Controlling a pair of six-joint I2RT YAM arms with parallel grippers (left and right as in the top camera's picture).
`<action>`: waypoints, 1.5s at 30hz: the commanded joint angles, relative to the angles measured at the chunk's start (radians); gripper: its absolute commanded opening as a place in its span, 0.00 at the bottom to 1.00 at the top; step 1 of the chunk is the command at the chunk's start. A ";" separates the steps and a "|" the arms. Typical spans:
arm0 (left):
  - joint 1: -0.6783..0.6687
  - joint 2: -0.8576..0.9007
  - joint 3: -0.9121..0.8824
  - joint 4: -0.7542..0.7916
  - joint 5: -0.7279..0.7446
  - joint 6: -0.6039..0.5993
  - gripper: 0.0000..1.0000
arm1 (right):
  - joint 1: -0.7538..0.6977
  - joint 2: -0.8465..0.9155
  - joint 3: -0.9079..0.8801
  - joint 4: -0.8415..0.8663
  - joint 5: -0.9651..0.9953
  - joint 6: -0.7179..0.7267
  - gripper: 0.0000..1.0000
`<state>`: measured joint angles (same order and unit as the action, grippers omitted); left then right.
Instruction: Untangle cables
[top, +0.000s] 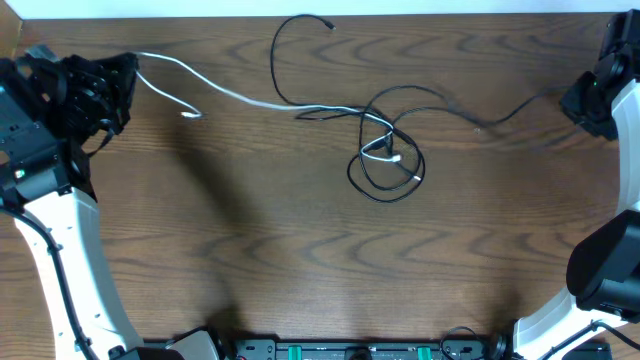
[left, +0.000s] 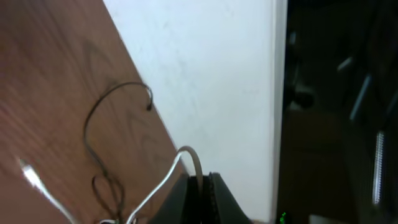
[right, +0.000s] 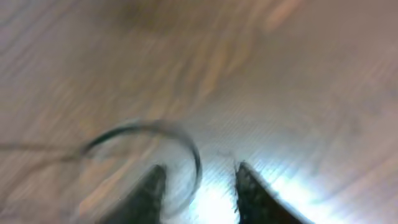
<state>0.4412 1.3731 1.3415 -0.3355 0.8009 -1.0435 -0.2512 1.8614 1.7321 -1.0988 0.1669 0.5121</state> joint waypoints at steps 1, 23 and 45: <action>-0.050 -0.001 0.011 0.000 0.011 0.119 0.08 | 0.016 -0.036 0.004 0.009 -0.182 -0.129 0.65; -0.495 -0.002 0.011 0.895 -0.014 -0.453 0.07 | 0.496 -0.036 0.004 0.300 -0.841 -0.737 0.99; -0.505 -0.006 0.011 0.880 0.005 -0.386 0.07 | 0.674 -0.079 0.005 0.624 -0.629 -0.452 0.01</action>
<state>-0.0731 1.3727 1.3396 0.5861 0.7685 -1.5532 0.4400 1.8568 1.7317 -0.4858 -0.4797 -0.0113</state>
